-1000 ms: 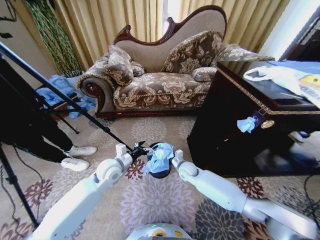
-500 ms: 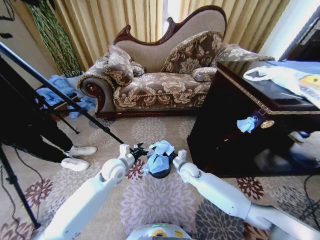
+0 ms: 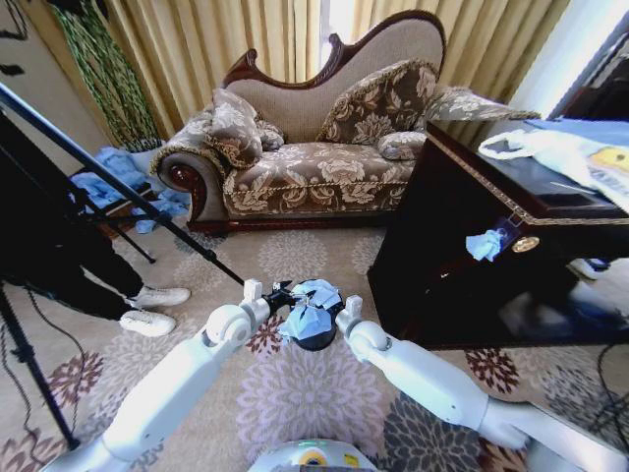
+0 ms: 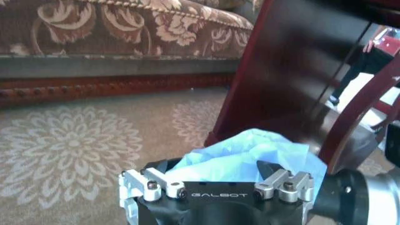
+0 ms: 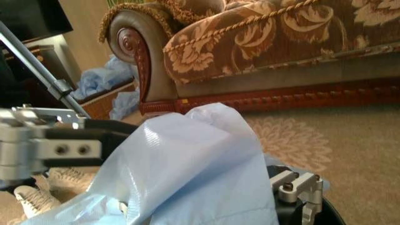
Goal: Place a garbage bag over the trash bin.
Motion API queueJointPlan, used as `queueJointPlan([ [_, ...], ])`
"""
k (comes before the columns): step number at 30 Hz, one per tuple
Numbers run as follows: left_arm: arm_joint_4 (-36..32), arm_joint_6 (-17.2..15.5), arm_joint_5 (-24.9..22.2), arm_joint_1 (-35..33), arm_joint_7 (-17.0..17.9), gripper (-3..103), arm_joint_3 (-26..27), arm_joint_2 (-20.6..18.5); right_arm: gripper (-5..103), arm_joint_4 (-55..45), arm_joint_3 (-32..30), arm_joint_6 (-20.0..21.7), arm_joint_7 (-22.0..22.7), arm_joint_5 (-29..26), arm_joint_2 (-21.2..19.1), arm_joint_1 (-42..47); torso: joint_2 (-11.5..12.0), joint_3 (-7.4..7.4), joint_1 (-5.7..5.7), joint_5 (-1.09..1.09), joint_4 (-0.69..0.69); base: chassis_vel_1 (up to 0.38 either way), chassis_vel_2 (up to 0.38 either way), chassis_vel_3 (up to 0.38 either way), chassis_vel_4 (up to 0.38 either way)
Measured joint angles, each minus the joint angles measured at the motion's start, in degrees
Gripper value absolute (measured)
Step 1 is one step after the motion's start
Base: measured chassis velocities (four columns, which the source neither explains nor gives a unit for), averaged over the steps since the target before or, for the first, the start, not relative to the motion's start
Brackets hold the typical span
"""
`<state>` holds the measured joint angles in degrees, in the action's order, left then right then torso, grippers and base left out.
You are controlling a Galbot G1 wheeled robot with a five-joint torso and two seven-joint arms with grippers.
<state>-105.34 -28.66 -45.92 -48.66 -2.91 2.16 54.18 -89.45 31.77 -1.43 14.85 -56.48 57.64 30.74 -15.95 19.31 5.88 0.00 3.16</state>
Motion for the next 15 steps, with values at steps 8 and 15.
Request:
queueJointPlan([
  [8, 1.3, 1.5, 0.8, -0.8, -2.0, 70, -0.1, -0.7, 100, 0.2, 0.3, 0.1, 0.1, 0.1, 0.1, -0.4, 0.0, 0.00, 0.00, 0.00, -0.01, 0.000, 0.000, 0.000, 0.000],
  [15, 2.4, 2.0, 1.0, -0.7, -2.9, 48, -0.1, -0.7, 100, 0.3, 0.4, 0.2, 0.1, 0.3, 0.1, -0.7, 0.0, 0.00, 0.00, 0.00, 0.00, 0.000, 0.000, 0.000, 0.000],
])
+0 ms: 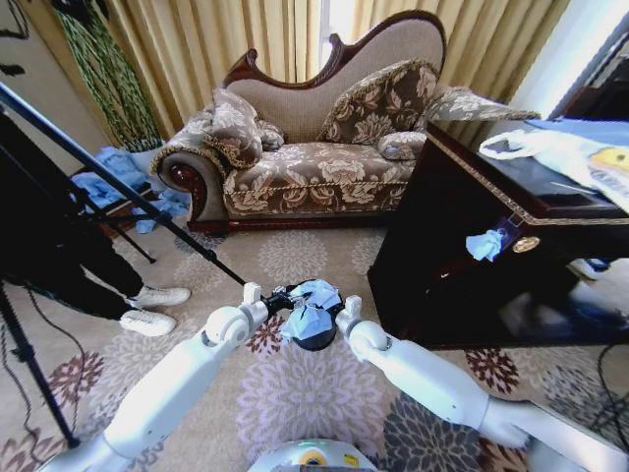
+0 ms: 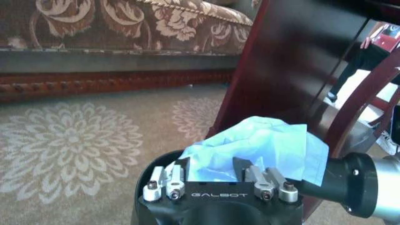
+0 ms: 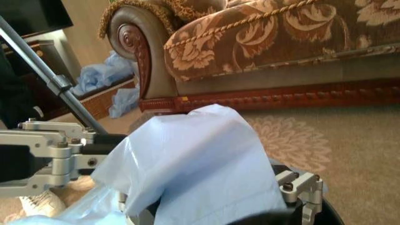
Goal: Place a garbage bag over the trash bin.
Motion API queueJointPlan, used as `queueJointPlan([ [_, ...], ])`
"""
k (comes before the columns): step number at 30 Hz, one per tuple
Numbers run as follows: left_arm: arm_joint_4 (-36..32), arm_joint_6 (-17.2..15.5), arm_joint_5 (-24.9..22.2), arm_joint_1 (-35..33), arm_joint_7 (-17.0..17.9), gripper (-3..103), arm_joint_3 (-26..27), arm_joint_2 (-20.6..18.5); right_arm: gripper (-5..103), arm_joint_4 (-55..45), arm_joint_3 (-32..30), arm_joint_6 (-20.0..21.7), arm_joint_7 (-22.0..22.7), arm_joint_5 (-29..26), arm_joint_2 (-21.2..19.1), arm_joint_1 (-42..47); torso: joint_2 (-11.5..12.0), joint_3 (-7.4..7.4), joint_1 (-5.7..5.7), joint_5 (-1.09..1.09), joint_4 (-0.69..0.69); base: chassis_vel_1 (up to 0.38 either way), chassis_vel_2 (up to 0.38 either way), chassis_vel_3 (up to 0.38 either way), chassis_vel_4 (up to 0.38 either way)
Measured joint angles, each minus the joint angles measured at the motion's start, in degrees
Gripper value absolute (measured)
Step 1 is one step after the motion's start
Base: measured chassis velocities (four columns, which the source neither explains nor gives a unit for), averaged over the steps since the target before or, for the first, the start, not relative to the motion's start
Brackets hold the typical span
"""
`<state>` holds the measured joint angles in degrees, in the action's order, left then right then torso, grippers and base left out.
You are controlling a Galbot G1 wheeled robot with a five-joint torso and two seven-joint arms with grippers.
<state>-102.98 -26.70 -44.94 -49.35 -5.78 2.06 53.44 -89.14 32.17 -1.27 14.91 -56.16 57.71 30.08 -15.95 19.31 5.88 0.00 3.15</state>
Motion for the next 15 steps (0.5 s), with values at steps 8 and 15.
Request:
queueJointPlan([
  [8, 0.4, 0.0, -0.1, 0.2, -0.1, 16, -0.3, 0.6, 100, 0.1, 0.0, 0.0, -0.1, 0.2, 0.0, 0.0, 0.0, 0.00, 0.00, 0.00, 0.00, 0.000, 0.000, 0.000, 0.000],
  [15, 0.1, 0.0, -0.1, -0.1, 0.0, 1, -0.3, 0.5, 100, 0.1, 0.0, 0.0, -0.1, 0.4, 0.2, 0.1, 0.0, 0.00, 0.00, 0.00, 0.00, 0.000, 0.000, 0.000, 0.000],
])
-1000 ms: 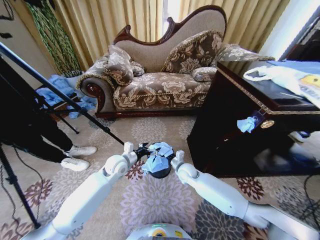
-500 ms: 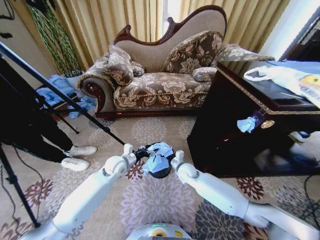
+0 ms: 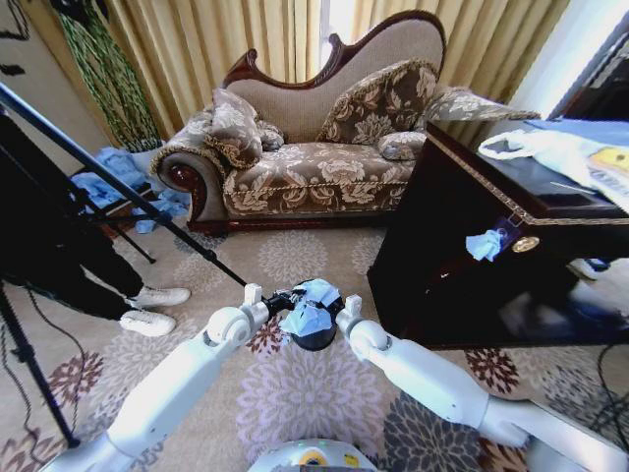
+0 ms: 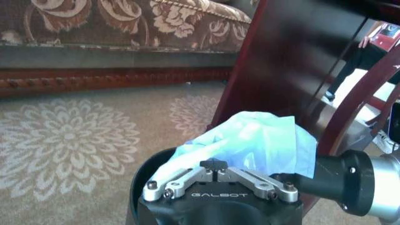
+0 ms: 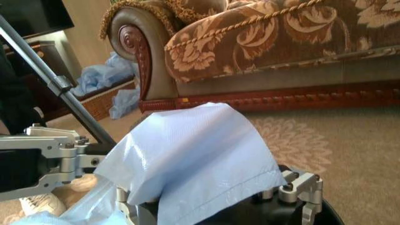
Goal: Place a garbage bag over the trash bin.
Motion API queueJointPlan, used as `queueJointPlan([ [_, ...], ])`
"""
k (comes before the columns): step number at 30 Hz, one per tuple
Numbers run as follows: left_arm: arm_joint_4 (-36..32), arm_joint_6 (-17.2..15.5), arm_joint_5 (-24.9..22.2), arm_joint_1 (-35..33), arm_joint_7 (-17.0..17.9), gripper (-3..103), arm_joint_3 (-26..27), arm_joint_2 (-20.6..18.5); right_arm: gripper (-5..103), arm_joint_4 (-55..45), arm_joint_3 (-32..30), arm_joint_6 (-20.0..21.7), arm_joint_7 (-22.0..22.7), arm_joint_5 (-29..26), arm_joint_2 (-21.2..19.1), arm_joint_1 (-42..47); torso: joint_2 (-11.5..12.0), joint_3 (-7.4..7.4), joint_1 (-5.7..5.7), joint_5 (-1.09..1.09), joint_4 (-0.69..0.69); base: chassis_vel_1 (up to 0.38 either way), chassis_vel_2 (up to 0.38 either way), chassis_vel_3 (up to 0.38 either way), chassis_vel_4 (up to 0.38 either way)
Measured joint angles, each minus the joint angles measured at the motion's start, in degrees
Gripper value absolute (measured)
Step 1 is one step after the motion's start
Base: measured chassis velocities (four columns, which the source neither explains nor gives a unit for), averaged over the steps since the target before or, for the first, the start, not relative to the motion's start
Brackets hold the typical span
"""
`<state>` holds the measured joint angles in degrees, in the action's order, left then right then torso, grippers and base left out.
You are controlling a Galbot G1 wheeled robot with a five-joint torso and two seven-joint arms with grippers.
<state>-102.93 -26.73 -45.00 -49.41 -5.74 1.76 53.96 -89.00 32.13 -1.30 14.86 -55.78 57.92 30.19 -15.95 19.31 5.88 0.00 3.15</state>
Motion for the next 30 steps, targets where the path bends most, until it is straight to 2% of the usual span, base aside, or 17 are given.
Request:
queueJointPlan([
  [14, -2.4, 0.2, -0.2, -0.9, 0.2, 0, 1.4, -0.8, 100, -1.5, -0.8, -0.1, 0.2, 0.5, -1.3, -0.3, 0.0, 0.00, 0.00, 0.00, 0.01, 0.000, 0.000, 0.000, 0.000],
  [23, -9.1, 1.2, -0.5, -6.2, 2.2, 0, 5.7, -2.7, 100, -3.0, -2.3, -0.1, 0.3, 1.0, -3.2, 1.4, 0.0, 0.00, 0.00, 0.01, 0.00, 0.000, 0.000, 0.000, 0.000],
  [30, -10.6, 1.5, -0.9, -8.3, 3.0, 0, 6.6, -3.0, 100, -5.0, -4.2, 0.0, 0.2, 1.7, -4.9, 2.9, 0.0, 0.00, 0.00, 0.00, 0.00, 0.000, 0.000, 0.000, 0.000],
])
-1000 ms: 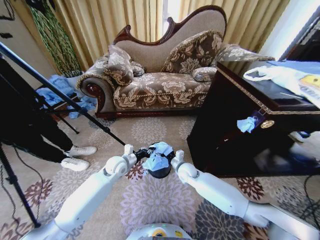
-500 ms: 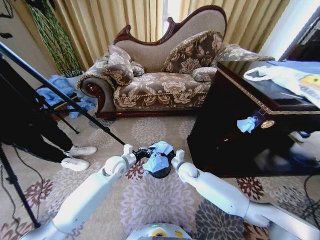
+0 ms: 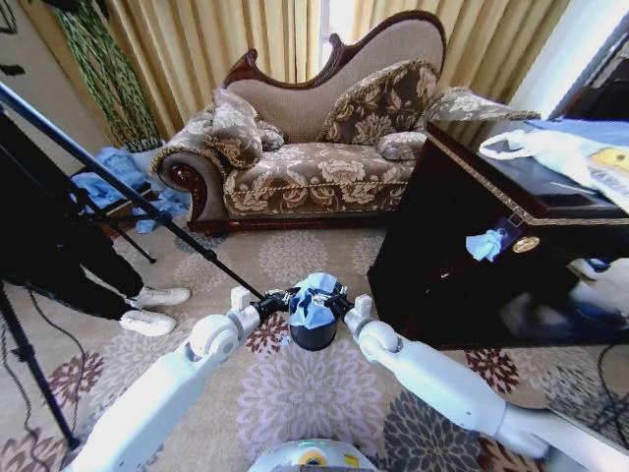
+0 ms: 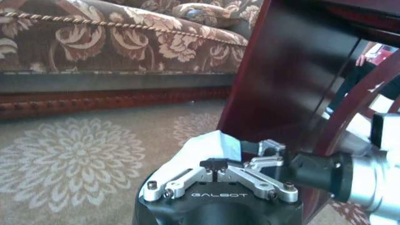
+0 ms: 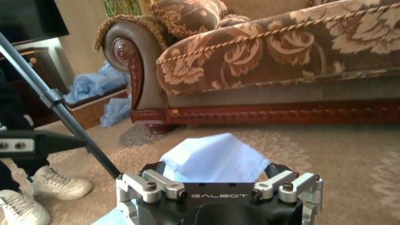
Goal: Place a garbage bag over the trash bin.
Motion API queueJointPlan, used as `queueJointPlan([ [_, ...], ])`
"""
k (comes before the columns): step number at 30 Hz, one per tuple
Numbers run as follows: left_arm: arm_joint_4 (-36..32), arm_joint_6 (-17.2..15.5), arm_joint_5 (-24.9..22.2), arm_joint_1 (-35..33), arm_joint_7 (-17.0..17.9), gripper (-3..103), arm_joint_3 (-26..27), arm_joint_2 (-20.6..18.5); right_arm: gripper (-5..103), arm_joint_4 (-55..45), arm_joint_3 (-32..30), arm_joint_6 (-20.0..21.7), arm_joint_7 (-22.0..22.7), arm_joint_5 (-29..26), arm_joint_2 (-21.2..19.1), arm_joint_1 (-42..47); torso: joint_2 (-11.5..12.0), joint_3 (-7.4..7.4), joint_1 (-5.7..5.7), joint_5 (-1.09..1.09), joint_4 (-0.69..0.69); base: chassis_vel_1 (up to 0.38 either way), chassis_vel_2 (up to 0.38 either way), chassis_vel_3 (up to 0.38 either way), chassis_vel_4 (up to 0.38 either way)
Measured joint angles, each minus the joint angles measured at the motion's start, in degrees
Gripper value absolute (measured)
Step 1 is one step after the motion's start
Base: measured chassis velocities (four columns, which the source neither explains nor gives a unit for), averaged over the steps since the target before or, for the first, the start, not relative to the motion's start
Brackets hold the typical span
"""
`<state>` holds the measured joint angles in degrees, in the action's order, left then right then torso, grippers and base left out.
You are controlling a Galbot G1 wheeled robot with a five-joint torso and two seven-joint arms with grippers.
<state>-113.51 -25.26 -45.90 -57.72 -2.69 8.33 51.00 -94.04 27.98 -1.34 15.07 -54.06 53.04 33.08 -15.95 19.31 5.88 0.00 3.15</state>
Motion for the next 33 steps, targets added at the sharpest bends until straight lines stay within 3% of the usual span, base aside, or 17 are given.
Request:
queueJointPlan([
  [10, -0.8, 0.0, 1.6, -0.9, 2.2, 0, -0.5, 0.7, 100, -5.9, -6.8, 0.8, 0.5, 0.3, -4.0, 6.4, 0.0, 0.00, 0.00, 0.00, 0.00, 0.000, 0.000, 0.000, 0.000],
  [12, -1.1, -0.1, 1.8, -1.2, 2.5, 11, -0.6, 0.7, 100, -7.3, -9.5, 1.3, -0.7, 0.6, -6.1, 9.3, 0.0, 0.00, 0.00, -0.01, 0.00, 0.000, 0.000, 0.000, 0.000],
  [16, -1.1, -0.1, 1.9, -1.5, 2.6, 16, -0.8, 0.5, 100, -8.2, -11.8, 1.4, -1.7, 1.3, -7.6, 12.7, 0.0, 0.00, 0.00, 0.01, 0.01, 0.000, 0.000, 0.000, 0.000],
  [22, -1.4, -0.3, 2.2, -1.5, 2.8, 43, -1.7, 0.4, 100, -10.9, -19.1, 1.4, -2.6, 2.0, -9.1, 21.8, 0.0, 0.00, 0.00, 0.01, 0.02, 0.000, 0.000, 0.000, 0.000],
  [23, -1.4, -0.3, 2.2, -1.5, 2.8, 43, -1.7, 0.4, 100, -10.9, -19.1, 1.4, -2.6, 2.0, -9.1, 21.8, 0.0, 0.00, 0.00, 0.01, 0.02, 0.000, 0.000, 0.000, 0.000],
  [28, -0.5, 0.3, 2.2, -0.3, 3.3, 76, -2.6, 0.5, 100, -14.4, -24.1, 1.7, -0.8, 0.1, -7.3, 28.3, 0.0, 0.00, -0.01, 0.01, -0.01, 0.000, 0.000, 0.000, 0.000],
  [29, -0.5, 0.3, 2.2, -0.3, 3.3, 76, -2.6, 0.5, 100, -14.4, -24.1, 1.7, -0.8, 0.1, -7.3, 28.3, 0.0, 0.00, -0.01, 0.01, -0.01, 0.000, 0.000, 0.000, 0.000],
  [32, 0.8, 0.4, 4.6, 2.2, 1.0, 92, -4.1, 0.1, 100, -15.4, -26.3, 1.7, -0.1, -0.6, -6.5, 30.5, 0.0, 0.00, 0.00, 0.00, 0.00, 0.000, 0.000, 0.000, 0.000],
  [33, 0.8, 0.4, 4.6, 2.2, 1.0, 92, -4.1, 0.1, 100, -15.4, -26.3, 1.7, -0.1, -0.6, -6.5, 30.5, 0.0, 0.00, 0.00, 0.00, 0.00, 0.000, 0.000, 0.000, 0.000],
])
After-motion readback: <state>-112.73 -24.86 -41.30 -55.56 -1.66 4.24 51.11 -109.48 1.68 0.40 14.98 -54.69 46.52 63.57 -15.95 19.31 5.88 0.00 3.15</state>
